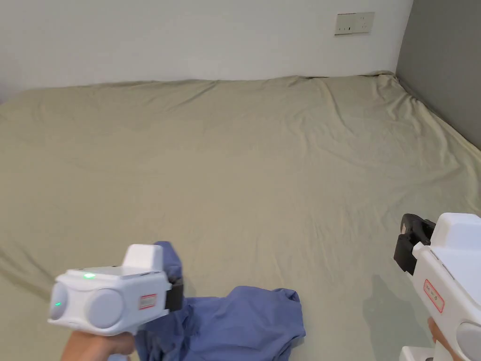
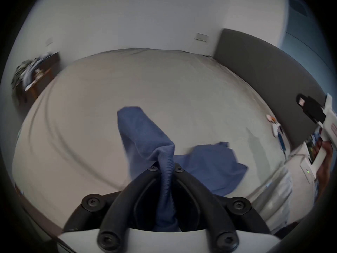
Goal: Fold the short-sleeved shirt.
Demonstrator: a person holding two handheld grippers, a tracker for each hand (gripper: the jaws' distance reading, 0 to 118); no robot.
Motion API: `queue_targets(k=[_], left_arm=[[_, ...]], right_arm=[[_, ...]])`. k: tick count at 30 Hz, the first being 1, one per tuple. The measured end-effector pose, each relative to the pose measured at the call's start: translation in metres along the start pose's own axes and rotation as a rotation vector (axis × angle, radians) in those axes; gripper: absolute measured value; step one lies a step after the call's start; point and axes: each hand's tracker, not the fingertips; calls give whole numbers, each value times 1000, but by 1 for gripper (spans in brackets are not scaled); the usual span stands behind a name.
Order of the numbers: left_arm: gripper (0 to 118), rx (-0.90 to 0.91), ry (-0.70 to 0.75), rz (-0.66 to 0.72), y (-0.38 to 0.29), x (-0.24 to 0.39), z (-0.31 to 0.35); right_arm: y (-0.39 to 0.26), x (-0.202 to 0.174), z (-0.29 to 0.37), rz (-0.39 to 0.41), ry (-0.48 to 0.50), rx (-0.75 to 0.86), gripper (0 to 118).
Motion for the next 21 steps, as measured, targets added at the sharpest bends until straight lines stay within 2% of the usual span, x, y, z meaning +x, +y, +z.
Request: queue_targets(k=[5,9,10,11,12,13,14,15,16,19,21], left_arm=[[8,-96,-111,-92,0,65,-51],[8,-180,-124,-97,-15,96,-95],[11,-196,-119,-111,-19,100,-104],[20,-185,-119,-105,-23,102,-109],[35,-179,-134,-103,-26,103,-111],[65,-178,-190,-99,-26,104,-107],[87,-164,-242,-83,-26,104,-105],[107,-135,-273,-54,-26,103,-101],[117,-98,-290,-36,-25,101,-95],[116,79,-323,-2,-15,91,-61],[116,204,-283,30,-7,81,-36]], right_arm=[[-1,9,3,-13,-22,0,3],[-3,15,4,-20,-37,-3,3],[-4,16,4,-20,-41,-5,3],[-5,17,4,-21,-43,-6,3],[-5,18,4,-20,-43,-7,3],[-6,18,5,-20,-47,-7,3],[-6,19,4,-19,-47,-10,3],[-6,20,4,-19,-48,-12,3],[-7,20,4,-19,-49,-14,3],[-6,21,4,-23,-49,-13,3],[-5,20,4,-25,-49,-10,3]])
